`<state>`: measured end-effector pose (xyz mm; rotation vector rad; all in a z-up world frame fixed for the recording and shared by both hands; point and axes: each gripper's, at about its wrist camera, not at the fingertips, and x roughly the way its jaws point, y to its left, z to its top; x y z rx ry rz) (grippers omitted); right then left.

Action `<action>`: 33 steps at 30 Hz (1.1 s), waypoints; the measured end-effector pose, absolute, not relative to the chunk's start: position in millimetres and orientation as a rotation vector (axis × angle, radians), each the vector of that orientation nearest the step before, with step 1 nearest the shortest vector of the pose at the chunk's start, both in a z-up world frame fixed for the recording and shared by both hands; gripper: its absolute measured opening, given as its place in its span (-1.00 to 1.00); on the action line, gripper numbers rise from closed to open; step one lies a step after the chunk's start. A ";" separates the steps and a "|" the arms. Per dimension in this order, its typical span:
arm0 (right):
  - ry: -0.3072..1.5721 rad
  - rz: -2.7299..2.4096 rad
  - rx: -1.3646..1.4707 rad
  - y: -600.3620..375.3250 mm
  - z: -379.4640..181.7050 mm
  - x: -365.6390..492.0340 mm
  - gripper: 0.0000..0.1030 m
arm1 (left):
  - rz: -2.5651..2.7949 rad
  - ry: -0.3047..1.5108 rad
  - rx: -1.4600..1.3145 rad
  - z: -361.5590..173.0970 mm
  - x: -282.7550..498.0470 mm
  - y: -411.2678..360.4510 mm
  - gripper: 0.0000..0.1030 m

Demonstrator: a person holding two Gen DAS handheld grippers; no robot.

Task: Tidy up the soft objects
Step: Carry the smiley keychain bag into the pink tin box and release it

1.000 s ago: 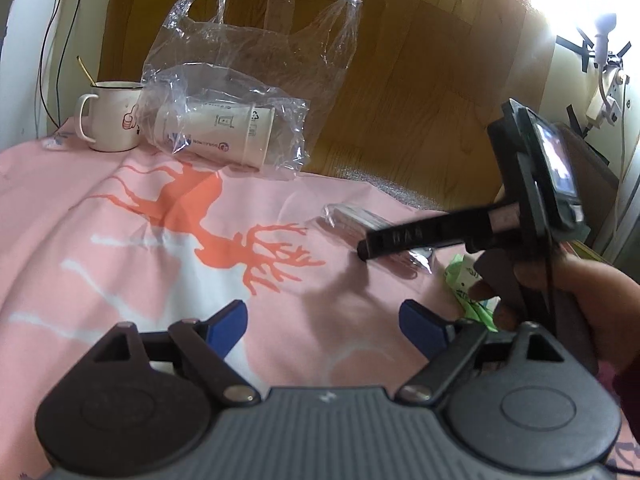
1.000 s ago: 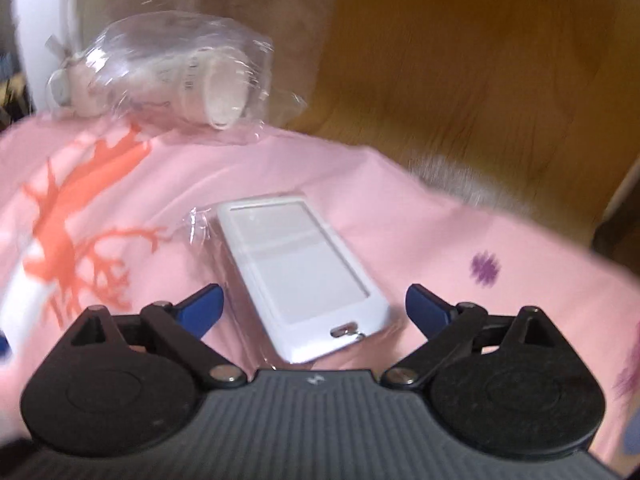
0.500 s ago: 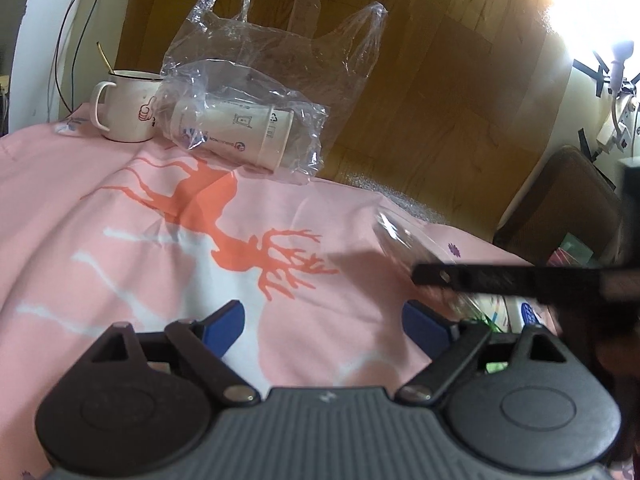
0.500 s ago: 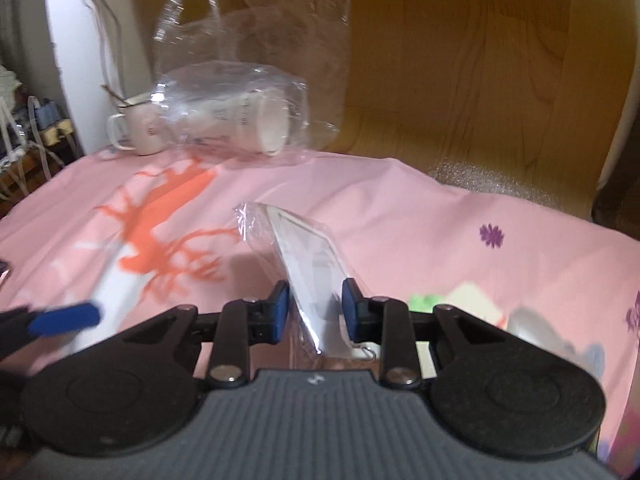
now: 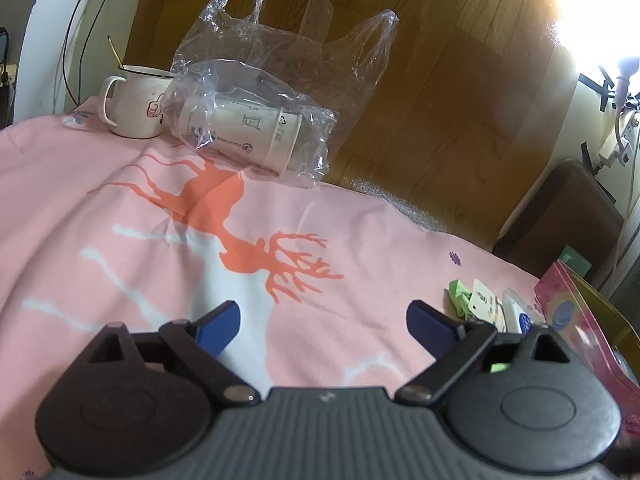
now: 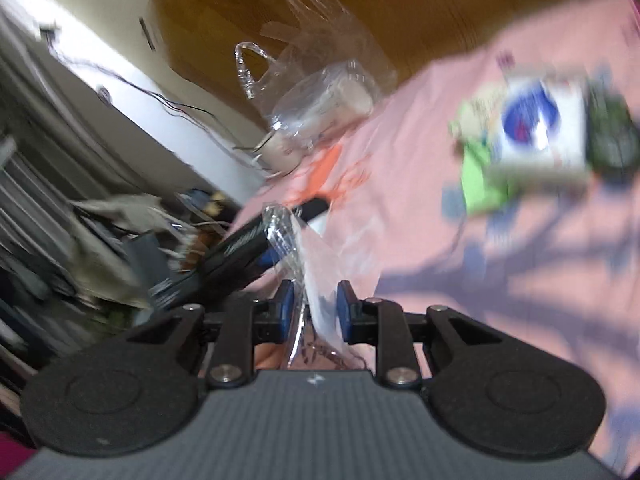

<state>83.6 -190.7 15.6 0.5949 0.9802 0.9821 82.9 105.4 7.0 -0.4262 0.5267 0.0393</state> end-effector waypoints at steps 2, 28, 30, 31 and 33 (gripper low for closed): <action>0.966 0.923 0.580 -203.1 10.8 76.9 -0.41 | 0.039 0.531 -0.423 6.7 83.3 104.5 0.83; 0.599 0.755 -0.107 -188.5 17.0 1.5 0.75 | -0.176 0.598 -0.353 9.3 57.4 75.1 0.83; 0.599 0.730 -0.192 -177.4 10.6 1.6 0.75 | -0.219 0.616 -0.357 11.8 45.7 66.8 0.83; 0.604 0.720 -0.230 -172.8 6.5 1.7 0.76 | -0.237 0.624 -0.359 13.0 40.5 62.9 0.83; 0.584 0.726 -0.265 -170.2 0.5 0.4 0.64 | -0.264 0.646 -0.365 14.4 33.9 56.7 0.83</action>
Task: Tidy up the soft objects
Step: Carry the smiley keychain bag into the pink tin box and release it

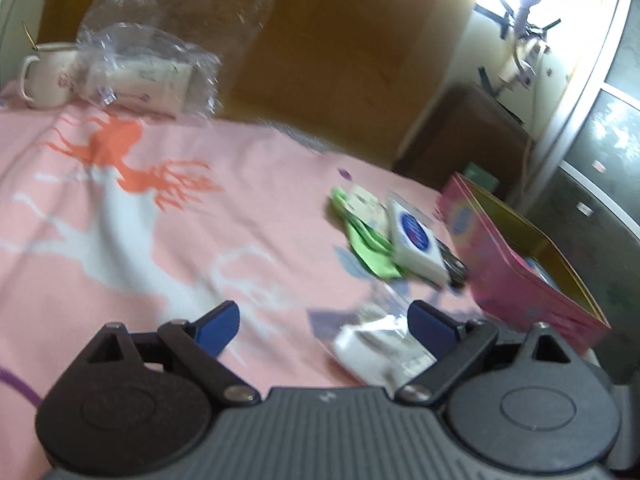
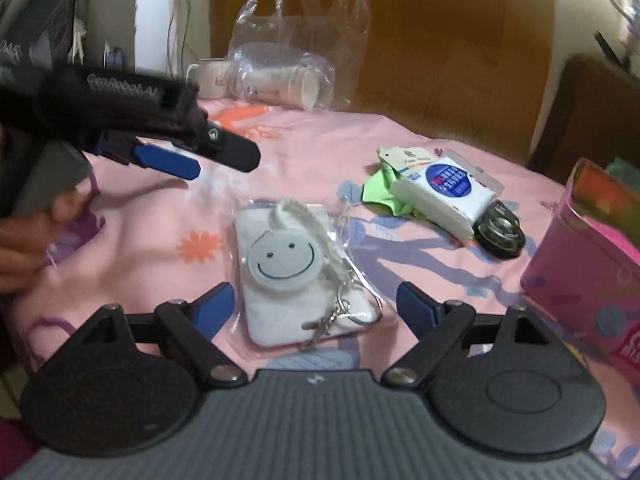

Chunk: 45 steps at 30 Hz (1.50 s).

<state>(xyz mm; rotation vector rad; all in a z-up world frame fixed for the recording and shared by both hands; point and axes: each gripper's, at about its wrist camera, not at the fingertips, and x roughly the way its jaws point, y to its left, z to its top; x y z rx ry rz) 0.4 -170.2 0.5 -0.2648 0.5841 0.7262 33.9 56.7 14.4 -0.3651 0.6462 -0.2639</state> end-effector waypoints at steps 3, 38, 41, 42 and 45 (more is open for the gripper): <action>0.609 0.750 -0.144 -182.0 3.0 4.8 0.32 | -0.297 0.685 -0.381 13.1 27.1 48.3 0.85; 0.558 0.661 0.054 -229.9 3.6 -17.0 0.13 | -0.447 0.841 -0.434 7.0 54.2 -37.2 0.00; 0.560 0.609 0.068 -245.0 3.3 -15.9 0.13 | -0.486 0.850 -0.408 6.3 62.7 -58.4 0.00; 0.561 0.592 0.073 -250.8 3.7 -16.4 0.13 | -0.500 0.853 -0.399 6.6 64.5 -65.4 0.00; 0.568 0.560 0.094 -265.5 3.3 -19.5 0.13 | -0.539 0.858 -0.372 6.6 65.1 -85.0 0.00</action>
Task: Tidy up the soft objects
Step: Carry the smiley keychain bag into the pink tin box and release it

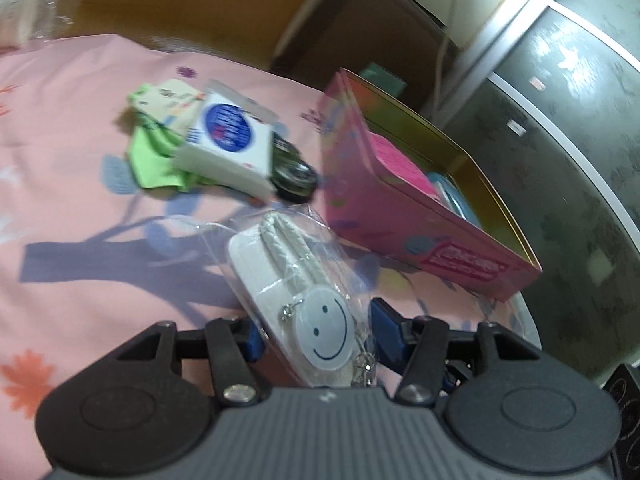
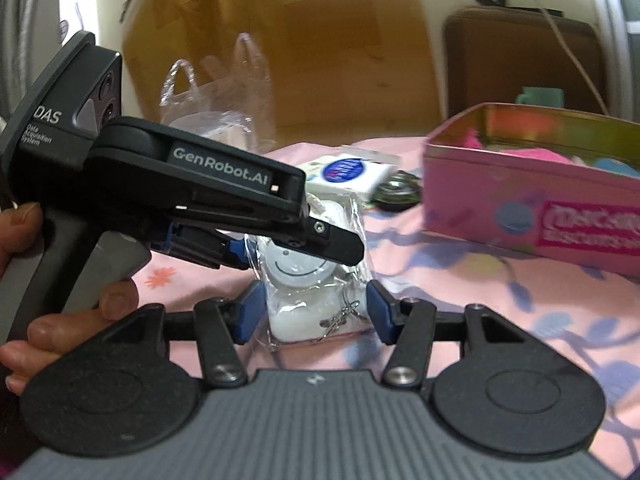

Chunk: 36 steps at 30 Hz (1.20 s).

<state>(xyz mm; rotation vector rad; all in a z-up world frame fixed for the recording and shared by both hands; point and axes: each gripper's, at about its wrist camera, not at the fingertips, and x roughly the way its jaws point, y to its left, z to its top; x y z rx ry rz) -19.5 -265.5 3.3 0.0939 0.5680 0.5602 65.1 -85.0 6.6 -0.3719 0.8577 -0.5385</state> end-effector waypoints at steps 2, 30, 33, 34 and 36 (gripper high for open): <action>0.570 0.554 0.104 -268.9 2.6 -22.3 0.13 | -0.556 0.855 -0.361 6.2 62.5 -91.1 -0.01; 0.563 0.726 0.015 -204.0 8.6 -32.2 0.09 | -0.433 0.800 -0.491 10.4 31.8 -11.5 -0.04; 0.523 0.727 -0.006 -198.5 12.6 -34.5 0.08 | -0.425 0.775 -0.505 18.2 28.6 -4.8 -0.04; 0.508 0.722 -0.008 -198.3 14.1 -34.6 0.08 | -0.427 0.765 -0.500 22.3 28.9 -4.9 -0.04; 0.464 0.700 -0.016 -199.9 18.9 -34.8 0.07 | -0.431 0.745 -0.475 32.7 31.3 -9.3 -0.04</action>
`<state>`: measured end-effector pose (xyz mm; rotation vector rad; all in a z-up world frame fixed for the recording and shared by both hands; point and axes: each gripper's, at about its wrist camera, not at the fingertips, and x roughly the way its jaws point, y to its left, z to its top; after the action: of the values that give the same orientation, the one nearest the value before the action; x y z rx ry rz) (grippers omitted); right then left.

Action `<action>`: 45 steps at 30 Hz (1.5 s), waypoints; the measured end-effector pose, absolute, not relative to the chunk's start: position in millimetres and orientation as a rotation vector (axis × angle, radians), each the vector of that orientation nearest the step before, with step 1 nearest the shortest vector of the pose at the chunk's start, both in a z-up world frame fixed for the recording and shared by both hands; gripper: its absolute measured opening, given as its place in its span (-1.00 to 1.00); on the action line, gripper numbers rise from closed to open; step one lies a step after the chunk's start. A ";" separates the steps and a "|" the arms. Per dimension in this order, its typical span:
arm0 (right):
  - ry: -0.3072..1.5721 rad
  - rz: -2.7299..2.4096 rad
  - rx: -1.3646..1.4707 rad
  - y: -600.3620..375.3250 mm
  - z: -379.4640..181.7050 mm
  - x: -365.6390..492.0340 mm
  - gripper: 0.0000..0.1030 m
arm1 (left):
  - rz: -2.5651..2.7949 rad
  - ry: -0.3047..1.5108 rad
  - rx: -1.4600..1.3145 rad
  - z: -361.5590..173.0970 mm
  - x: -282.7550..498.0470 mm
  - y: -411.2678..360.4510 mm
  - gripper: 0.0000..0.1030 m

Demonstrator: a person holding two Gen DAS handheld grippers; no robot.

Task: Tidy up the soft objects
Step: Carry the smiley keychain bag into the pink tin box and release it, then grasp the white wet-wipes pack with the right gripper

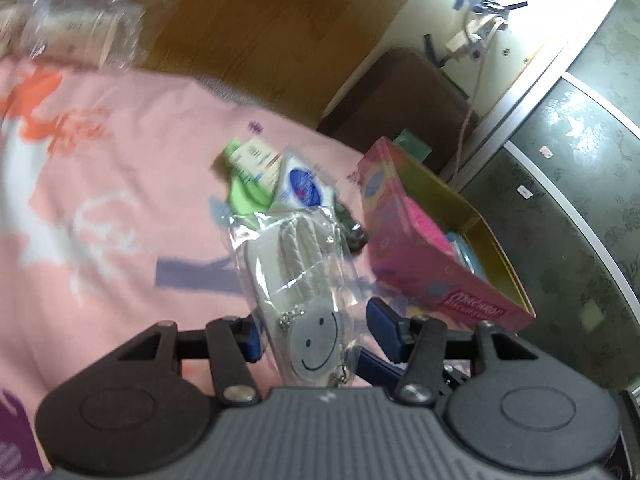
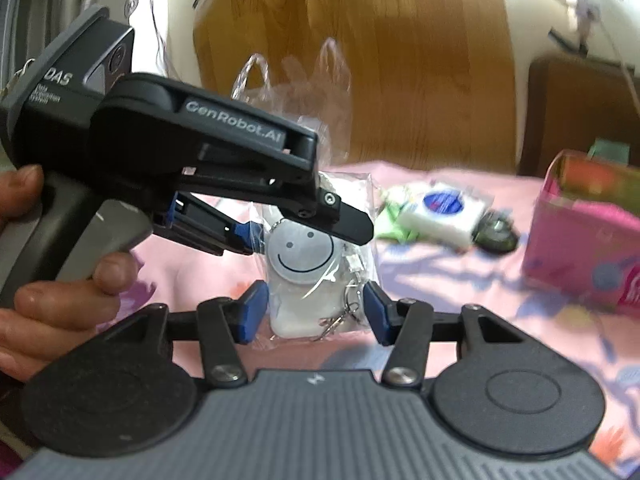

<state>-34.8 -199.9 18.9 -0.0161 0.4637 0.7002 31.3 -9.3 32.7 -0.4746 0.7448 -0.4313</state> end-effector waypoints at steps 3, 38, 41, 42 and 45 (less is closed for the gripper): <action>0.394 0.649 -0.019 -209.9 28.4 -32.5 0.07 | -0.463 0.720 -0.440 51.1 40.0 -24.1 -0.04; 0.286 0.263 0.055 -301.3 47.0 44.9 0.27 | -0.245 0.661 -0.125 33.0 93.7 -36.5 0.24; 0.334 0.408 0.004 -257.1 46.2 48.5 0.28 | -0.036 0.651 -0.104 18.7 92.1 16.5 0.24; 0.355 0.440 -0.015 -243.0 43.9 50.9 0.31 | 0.015 0.637 -0.096 15.3 91.1 29.5 0.24; 0.410 0.493 -0.087 -201.7 32.9 67.0 0.51 | 0.124 0.606 -0.102 4.2 86.0 61.9 0.25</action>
<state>67.0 -201.7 32.9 -0.0872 0.4099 0.4926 86.0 61.9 4.2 -0.1020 0.6063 0.1244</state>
